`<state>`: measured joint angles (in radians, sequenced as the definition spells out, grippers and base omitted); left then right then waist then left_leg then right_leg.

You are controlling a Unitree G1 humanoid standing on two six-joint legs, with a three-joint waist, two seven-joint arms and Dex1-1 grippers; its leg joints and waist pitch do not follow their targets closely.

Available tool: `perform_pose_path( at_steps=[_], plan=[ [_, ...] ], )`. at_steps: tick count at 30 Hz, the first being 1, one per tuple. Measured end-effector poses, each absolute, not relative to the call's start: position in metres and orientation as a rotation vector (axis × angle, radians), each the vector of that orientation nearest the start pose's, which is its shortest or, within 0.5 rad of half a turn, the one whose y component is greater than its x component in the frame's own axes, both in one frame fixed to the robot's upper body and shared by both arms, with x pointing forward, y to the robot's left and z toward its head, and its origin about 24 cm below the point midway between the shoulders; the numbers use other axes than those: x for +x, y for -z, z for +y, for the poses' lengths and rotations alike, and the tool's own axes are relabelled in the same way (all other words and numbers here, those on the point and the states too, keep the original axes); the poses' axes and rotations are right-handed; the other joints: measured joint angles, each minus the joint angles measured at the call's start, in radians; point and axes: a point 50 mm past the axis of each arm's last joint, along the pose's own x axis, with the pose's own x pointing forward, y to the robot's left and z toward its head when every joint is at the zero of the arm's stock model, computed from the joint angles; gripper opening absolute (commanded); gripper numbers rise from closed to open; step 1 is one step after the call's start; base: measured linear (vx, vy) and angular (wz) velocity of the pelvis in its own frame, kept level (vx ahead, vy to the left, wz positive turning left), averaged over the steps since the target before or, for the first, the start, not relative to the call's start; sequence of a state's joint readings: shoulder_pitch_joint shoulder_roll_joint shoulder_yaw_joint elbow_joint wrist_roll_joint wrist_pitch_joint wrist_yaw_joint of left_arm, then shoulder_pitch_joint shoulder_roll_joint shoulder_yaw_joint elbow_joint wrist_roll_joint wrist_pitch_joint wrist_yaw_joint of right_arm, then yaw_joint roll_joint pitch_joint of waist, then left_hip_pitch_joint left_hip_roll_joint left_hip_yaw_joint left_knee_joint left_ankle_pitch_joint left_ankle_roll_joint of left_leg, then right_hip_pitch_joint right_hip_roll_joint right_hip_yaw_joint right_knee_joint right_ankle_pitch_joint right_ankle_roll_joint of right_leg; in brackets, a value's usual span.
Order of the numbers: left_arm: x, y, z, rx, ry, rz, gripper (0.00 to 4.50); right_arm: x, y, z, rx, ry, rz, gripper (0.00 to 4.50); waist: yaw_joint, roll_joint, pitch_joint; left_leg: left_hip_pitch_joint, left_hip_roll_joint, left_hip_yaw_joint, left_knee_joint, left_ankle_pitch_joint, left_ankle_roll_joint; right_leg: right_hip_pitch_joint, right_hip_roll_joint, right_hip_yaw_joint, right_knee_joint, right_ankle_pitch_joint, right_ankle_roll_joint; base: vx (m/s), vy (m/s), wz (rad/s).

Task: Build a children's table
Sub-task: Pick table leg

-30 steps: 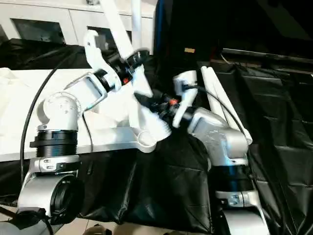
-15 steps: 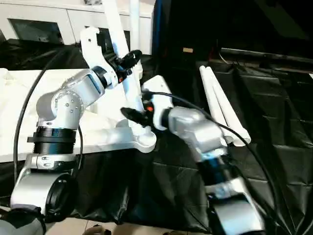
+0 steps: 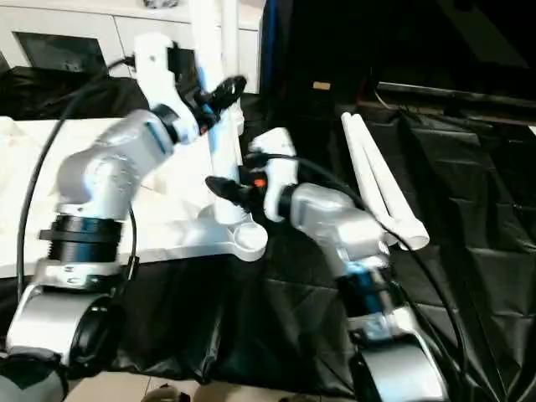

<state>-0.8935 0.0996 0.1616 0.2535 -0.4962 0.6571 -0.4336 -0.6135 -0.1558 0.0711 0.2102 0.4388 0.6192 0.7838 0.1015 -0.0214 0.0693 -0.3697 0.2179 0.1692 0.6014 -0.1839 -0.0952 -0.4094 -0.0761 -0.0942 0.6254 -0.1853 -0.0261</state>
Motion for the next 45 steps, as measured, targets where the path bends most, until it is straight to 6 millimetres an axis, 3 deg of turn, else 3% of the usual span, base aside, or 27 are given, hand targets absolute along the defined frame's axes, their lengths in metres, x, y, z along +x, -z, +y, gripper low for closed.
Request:
perform_pose_path(
  at_steps=[11,22,27,28,34,38,45],
  plan=[
    [0.324,-0.206,0.096,-0.591,1.346,0.041,3.28,0.292,-0.138,-0.100,0.378,-1.491,0.157,1.91,0.001,0.000,0.000,0.003,0.000,0.000,0.001,0.000,0.000,0.002,0.000,0.000,0.002,0.001,-0.001,0.000,0.000,0.00],
    [0.316,-0.203,0.094,-0.574,1.460,0.065,2.42,0.289,-0.137,-0.105,0.368,-1.547,0.185,1.91,0.002,0.001,0.000,0.002,0.000,0.000,0.001,0.001,-0.001,0.002,0.000,0.000,0.002,0.003,-0.001,0.000,0.000,0.00],
    [0.317,-0.202,0.091,-0.554,1.448,0.064,2.07,0.289,-0.137,-0.106,0.351,-1.537,0.190,1.91,0.002,0.001,0.000,0.002,0.000,0.000,0.001,0.001,-0.001,0.002,0.000,0.000,0.002,0.003,-0.001,0.000,0.000,0.00],
    [0.318,-0.202,0.090,-0.533,1.431,0.063,1.92,0.290,-0.136,-0.106,0.332,-1.521,0.188,2.47,0.002,0.001,0.000,0.002,0.000,0.000,0.001,0.001,-0.001,0.002,0.000,0.000,0.002,0.003,-0.001,0.000,0.000,0.00],
    [0.327,-0.196,0.083,-0.383,1.256,0.070,1.88,0.300,-0.132,-0.102,0.221,-1.376,0.201,3.02,0.001,0.001,-0.001,0.002,0.000,0.000,0.001,0.001,-0.001,0.002,0.000,0.000,0.002,0.003,0.000,0.000,0.000,0.00],
    [0.337,-0.194,0.085,-0.310,1.072,0.059,1.88,0.311,-0.134,-0.094,0.150,-1.230,0.178,3.18,-0.006,0.000,-0.001,0.002,0.000,0.000,0.001,0.002,-0.002,0.002,0.000,0.000,0.002,0.003,0.000,0.000,0.000,0.00],
    [0.345,-0.194,0.082,-0.263,0.913,0.042,1.88,0.319,-0.132,-0.090,0.130,-1.120,0.190,3.21,-0.010,0.000,-0.001,0.002,0.000,0.000,0.001,0.002,-0.002,0.001,0.000,0.000,0.001,0.003,0.000,0.000,0.000,0.00]
  ],
)
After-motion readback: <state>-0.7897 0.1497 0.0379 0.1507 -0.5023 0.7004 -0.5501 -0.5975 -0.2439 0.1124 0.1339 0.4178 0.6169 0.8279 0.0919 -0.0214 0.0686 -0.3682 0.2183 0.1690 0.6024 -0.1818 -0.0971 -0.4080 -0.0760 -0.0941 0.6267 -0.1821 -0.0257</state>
